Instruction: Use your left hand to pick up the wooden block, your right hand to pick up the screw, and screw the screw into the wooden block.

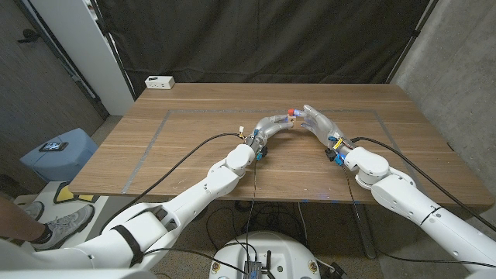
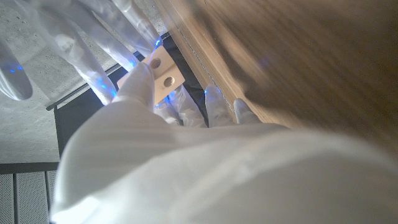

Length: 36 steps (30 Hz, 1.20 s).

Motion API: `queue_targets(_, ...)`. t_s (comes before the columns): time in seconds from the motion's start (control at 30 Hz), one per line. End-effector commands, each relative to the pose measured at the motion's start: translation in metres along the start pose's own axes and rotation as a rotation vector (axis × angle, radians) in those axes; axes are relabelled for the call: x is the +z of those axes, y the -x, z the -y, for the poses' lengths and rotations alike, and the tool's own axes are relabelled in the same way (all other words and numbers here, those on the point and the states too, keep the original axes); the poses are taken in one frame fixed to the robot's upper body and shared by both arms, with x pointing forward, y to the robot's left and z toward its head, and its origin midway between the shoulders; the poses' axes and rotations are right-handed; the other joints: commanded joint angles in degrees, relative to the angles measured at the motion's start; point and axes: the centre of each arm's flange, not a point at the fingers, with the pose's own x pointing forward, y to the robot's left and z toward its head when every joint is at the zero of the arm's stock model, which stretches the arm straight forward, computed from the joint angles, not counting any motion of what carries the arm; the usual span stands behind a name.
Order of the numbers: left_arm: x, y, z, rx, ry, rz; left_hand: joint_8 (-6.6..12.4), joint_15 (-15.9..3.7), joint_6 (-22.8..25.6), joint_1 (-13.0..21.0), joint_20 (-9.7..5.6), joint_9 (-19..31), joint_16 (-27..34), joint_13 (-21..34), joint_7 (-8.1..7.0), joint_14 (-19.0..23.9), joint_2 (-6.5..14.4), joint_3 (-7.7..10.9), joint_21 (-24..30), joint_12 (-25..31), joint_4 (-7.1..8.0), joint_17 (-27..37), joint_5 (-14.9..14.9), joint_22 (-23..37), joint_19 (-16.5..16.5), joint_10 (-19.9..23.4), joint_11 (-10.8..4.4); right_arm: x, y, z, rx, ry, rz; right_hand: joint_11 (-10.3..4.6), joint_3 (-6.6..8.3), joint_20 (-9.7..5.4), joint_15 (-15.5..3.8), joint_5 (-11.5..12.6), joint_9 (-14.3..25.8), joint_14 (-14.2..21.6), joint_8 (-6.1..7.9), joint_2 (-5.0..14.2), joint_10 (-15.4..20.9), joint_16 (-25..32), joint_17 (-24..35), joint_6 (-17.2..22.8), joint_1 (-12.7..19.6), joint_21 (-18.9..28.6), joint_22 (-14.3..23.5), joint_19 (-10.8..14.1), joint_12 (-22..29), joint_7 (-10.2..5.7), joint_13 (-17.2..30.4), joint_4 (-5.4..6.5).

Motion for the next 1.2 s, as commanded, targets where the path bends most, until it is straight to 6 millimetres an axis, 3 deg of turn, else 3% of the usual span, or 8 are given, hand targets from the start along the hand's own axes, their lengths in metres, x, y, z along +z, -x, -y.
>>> queue_targets(0.03,0.001,0.001,0.001,0.001,0.001,0.0,0.37,-4.61,0.43,-0.47,0.62,0.17,0.37,0.15,0.21,0.1,0.08,0.36,0.23,0.53,0.06,0.13,0.26,0.25,0.19,-0.1,-0.3,0.003,0.005,-0.003,0.017,0.004,0.002,0.03,0.47,0.01,-0.52,0.2,0.03,-2.62,0.43,0.1,0.21,0.47,0.14,0.57,-0.31,0.31,0.17,0.43,0.34,0.12,0.16,0.05)
queue_targets(0.93,0.0,0.002,0.001,-0.002,-0.005,0.0,0.41,-4.56,0.53,-0.4,0.63,0.17,0.38,0.13,0.19,0.05,0.15,0.41,0.23,0.51,0.04,0.15,0.27,0.25,0.19,-0.13,-0.28,0.005,0.009,0.003,0.017,0.006,0.004,0.13,0.68,0.07,-0.62,0.2,0.04,-2.34,0.55,0.04,1.06,0.48,0.1,1.86,-0.34,0.28,0.17,0.66,0.46,0.15,0.15,-0.12)
queue_targets(1.2,0.001,0.002,0.0,-0.003,-0.007,0.002,0.42,-4.61,0.54,-0.46,0.55,0.17,0.36,0.13,0.25,-0.01,0.1,0.36,0.23,0.53,0.06,0.15,0.26,0.25,0.2,-0.08,-0.29,0.003,0.007,0.006,0.002,-0.002,0.008,1.0,0.7,0.07,-0.5,0.18,0.05,-2.35,-0.23,-0.13,0.9,0.43,0.11,0.19,-0.5,0.23,0.17,0.67,0.3,0.15,0.17,-0.15)
